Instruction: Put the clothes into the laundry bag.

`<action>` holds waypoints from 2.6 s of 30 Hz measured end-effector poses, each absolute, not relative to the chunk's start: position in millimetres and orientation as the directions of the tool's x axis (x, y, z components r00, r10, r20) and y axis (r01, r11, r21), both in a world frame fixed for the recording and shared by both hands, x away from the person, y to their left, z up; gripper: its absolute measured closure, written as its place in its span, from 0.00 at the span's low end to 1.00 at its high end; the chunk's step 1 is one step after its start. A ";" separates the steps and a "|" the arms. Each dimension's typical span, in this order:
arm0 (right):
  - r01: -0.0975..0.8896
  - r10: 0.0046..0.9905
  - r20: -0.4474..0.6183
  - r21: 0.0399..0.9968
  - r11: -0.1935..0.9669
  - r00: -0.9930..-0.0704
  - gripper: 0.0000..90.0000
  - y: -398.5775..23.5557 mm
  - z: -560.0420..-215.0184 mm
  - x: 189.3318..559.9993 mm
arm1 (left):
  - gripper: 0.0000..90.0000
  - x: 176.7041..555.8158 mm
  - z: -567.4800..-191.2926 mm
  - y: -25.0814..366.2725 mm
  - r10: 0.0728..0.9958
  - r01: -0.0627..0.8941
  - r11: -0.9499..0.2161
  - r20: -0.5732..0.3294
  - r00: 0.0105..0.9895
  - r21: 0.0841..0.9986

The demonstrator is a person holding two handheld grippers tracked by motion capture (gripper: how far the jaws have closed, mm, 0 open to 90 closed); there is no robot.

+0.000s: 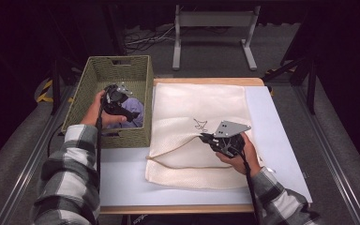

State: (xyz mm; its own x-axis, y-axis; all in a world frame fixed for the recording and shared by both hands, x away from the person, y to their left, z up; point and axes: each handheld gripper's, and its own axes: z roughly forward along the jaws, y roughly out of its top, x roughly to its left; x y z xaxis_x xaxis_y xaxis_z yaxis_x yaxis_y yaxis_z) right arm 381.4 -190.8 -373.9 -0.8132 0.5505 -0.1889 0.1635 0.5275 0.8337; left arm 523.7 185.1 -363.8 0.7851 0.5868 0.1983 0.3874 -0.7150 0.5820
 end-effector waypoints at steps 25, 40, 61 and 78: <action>0.183 0.554 -0.194 0.813 0.553 -0.810 0.96 -190.3 -383.0 376.8 | 0.42 563.1 -403.9 185.8 0.567 0.526 -0.806 0.097 0.818 0.272; 0.171 0.560 -0.209 0.818 0.550 -0.802 0.97 -192.0 -379.4 377.0 | 0.88 552.6 -378.1 194.9 0.638 0.503 -0.749 0.266 0.722 0.432; 0.146 0.557 -0.209 0.838 0.525 -0.804 0.97 -192.0 -374.2 384.0 | 0.88 482.6 -325.5 221.9 0.743 0.295 -0.459 0.180 0.644 0.838; 0.147 0.570 -0.212 0.842 0.518 -0.794 0.97 -193.4 -373.9 383.4 | 0.88 454.8 -310.6 226.1 0.754 0.225 -0.410 0.190 0.629 0.884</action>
